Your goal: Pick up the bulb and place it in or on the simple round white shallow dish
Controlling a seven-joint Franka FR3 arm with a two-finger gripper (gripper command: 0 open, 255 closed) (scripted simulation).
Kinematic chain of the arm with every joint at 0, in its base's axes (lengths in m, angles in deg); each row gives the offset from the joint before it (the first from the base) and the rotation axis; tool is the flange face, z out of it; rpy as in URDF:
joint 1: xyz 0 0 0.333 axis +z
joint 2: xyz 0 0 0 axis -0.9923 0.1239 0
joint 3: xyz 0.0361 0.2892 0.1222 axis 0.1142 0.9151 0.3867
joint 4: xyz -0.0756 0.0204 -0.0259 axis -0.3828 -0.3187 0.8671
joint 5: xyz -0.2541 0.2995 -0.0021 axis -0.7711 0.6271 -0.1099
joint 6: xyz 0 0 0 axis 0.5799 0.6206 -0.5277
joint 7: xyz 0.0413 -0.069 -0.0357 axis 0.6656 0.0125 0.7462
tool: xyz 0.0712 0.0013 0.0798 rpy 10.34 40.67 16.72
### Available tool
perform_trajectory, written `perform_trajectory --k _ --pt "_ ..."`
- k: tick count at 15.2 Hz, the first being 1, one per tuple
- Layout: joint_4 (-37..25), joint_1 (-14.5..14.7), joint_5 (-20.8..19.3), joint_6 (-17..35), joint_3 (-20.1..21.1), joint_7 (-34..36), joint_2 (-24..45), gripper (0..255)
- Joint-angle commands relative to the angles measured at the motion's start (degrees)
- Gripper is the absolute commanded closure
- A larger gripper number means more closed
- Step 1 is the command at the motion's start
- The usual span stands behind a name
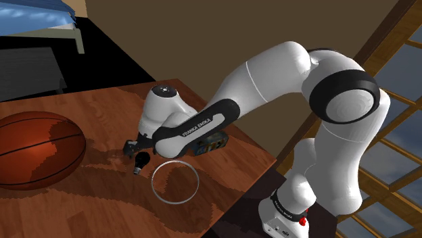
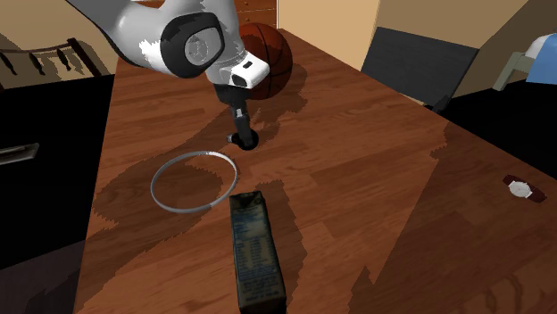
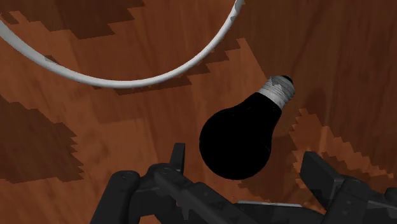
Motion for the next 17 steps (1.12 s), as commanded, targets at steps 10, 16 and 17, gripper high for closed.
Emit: perform_trajectory --k 10,16,17 --pt "-0.9 -0.3 0.7 2.4 0.4 0.1 3.4 0" --pt "-0.9 -0.3 0.7 2.4 0.4 0.1 3.4 255" --pt "-0.9 -0.3 0.7 2.4 0.4 0.1 3.4 255"
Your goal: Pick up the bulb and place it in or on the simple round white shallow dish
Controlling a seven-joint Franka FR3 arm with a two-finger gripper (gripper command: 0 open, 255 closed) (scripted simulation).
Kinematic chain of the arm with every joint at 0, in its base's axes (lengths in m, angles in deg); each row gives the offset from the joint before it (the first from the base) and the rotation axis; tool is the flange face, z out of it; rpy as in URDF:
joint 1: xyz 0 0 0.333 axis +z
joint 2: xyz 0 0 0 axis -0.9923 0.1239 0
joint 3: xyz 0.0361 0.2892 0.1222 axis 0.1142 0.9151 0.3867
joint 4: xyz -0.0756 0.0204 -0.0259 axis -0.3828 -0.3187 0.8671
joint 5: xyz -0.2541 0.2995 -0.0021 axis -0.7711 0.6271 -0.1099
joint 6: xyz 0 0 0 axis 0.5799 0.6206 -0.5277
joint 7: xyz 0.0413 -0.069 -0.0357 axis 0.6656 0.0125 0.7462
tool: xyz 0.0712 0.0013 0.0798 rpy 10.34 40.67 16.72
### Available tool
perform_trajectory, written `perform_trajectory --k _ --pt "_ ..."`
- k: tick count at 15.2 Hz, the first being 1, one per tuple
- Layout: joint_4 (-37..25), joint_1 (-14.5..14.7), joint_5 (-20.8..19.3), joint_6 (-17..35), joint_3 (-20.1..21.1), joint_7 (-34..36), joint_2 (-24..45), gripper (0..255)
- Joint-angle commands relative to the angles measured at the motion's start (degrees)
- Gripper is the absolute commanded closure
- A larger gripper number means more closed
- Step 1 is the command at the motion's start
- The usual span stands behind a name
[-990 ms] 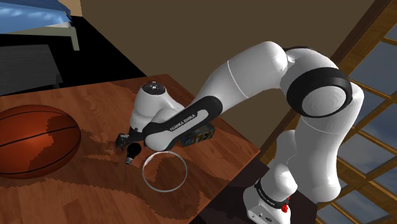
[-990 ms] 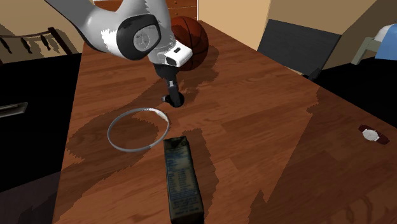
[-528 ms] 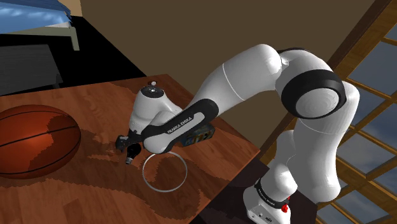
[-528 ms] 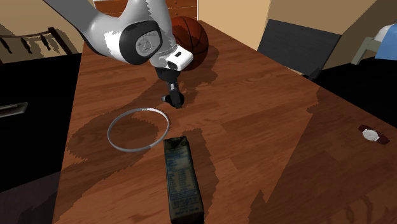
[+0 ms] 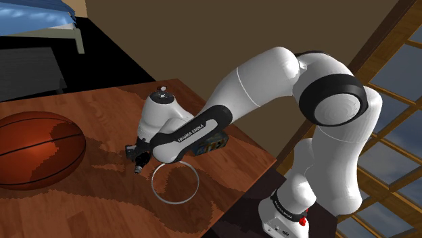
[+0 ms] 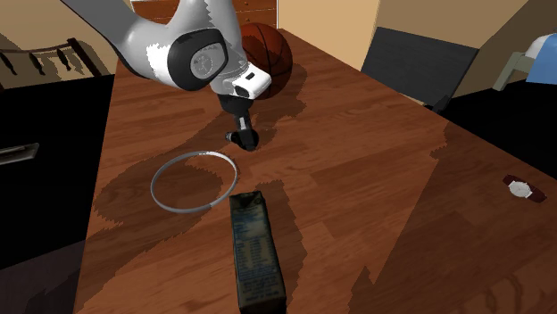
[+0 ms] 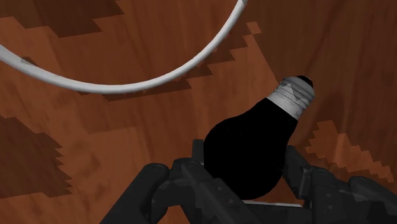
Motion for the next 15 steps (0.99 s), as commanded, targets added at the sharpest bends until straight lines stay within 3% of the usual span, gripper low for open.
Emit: perform_trajectory --k 1,15 --pt "0.0 0.0 0.0 0.0 0.0 0.0 0.0 255" --pt "-0.5 1.3 -2.4 -7.0 -1.6 1.5 -6.6 255"
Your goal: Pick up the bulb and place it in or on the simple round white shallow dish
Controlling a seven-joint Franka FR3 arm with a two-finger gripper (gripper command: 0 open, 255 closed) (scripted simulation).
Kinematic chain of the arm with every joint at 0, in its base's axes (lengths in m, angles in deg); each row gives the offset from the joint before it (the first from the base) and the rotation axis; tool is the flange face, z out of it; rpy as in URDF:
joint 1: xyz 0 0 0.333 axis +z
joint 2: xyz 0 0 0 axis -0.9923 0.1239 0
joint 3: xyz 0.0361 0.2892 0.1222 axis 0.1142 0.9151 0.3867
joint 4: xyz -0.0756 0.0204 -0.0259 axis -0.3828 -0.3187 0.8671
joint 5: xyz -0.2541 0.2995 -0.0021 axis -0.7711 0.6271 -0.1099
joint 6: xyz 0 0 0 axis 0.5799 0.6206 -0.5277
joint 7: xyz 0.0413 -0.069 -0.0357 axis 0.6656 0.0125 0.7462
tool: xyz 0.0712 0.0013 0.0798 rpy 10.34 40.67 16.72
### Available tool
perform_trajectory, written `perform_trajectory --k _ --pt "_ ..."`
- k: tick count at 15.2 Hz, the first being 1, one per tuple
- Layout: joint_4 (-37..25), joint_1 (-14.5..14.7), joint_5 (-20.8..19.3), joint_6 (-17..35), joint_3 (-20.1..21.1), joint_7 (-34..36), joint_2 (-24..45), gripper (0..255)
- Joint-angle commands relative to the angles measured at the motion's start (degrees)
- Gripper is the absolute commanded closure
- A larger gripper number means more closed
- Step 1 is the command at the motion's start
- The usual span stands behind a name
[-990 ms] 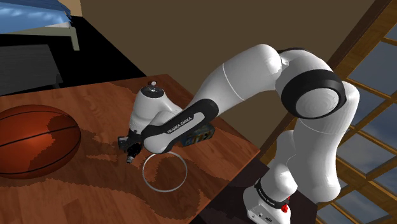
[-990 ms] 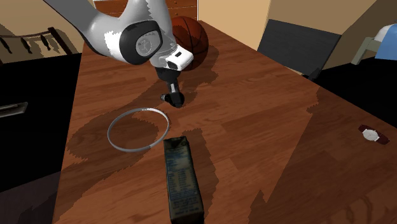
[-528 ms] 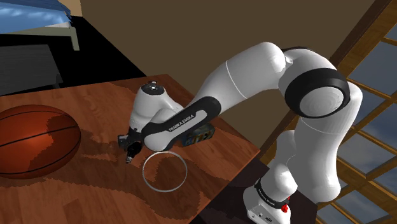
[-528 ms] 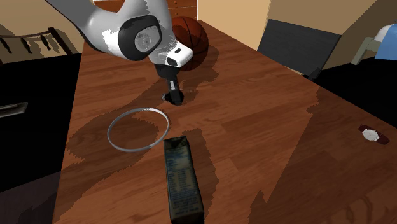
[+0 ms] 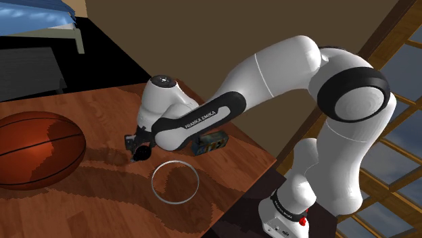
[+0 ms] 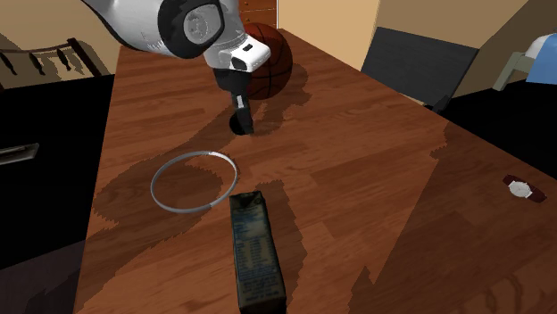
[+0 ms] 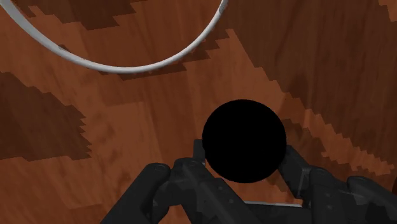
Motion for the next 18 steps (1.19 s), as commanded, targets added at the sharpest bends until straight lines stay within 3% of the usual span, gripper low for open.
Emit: perform_trajectory --k 1,5,11,17,18 --pt "-0.1 0.1 -0.4 -1.3 -0.2 0.2 -1.2 255" --pt "-0.6 0.4 -1.1 -3.7 -0.6 0.6 -3.1 255" --pt "15.3 2.2 -6.7 0.1 -1.6 5.2 -15.5 255" --pt "29.8 1.4 -13.6 1.0 -0.7 11.0 -29.2 255" --pt "30.1 1.3 -13.5 2.0 -0.7 11.0 -28.5 255"
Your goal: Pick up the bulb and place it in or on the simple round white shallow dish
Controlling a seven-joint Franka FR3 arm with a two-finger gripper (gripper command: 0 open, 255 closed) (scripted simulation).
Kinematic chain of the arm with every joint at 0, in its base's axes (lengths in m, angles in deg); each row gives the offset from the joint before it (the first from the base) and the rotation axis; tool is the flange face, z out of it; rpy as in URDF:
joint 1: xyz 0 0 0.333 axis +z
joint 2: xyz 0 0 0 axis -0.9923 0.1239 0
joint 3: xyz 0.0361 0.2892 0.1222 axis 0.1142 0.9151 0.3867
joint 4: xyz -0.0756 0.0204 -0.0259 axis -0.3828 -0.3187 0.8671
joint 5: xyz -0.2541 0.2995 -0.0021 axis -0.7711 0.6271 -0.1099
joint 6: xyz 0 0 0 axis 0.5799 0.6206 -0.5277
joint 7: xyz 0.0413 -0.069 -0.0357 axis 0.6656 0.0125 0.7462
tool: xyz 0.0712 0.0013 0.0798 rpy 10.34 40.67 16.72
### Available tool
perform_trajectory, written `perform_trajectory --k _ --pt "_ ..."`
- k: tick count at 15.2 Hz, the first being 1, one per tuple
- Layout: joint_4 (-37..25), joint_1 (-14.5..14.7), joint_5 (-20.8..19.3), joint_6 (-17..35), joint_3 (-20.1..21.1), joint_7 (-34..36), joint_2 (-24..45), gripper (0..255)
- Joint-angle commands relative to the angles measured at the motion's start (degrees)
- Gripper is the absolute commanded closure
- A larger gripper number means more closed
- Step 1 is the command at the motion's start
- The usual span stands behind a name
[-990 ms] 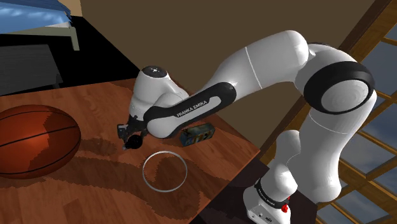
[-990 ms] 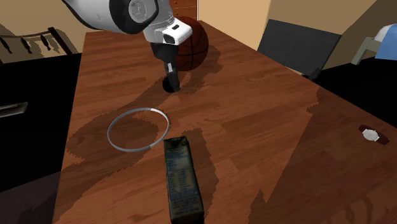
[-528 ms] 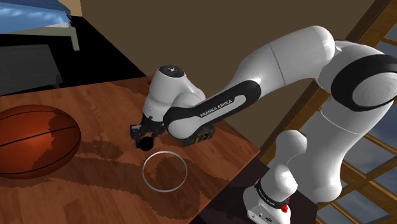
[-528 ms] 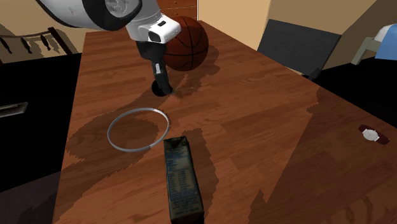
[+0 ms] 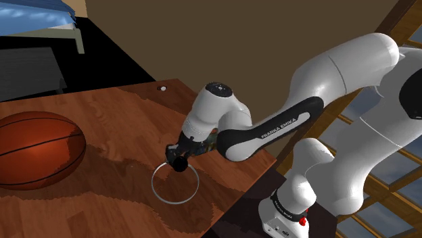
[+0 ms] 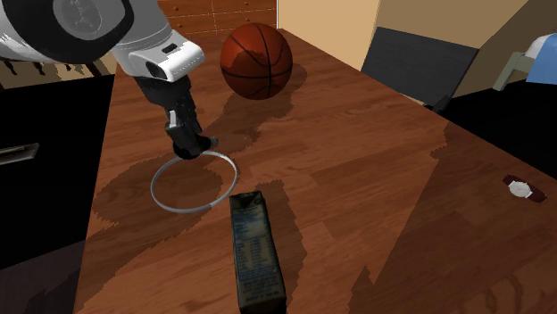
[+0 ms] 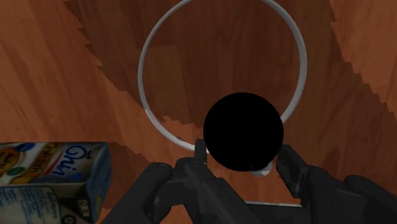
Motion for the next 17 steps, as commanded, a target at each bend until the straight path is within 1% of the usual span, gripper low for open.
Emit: perform_trajectory --k 1,8,14,17 --pt "1.5 -0.2 -0.4 1.5 0.0 0.3 0.0 255" --pt "2.7 0.0 0.2 8.3 -0.5 0.0 5.7 255" --pt "3.1 0.3 1.7 14.1 -0.6 -0.8 11.1 255" --pt "3.1 0.3 1.7 14.1 -0.6 -0.8 11.1 255"
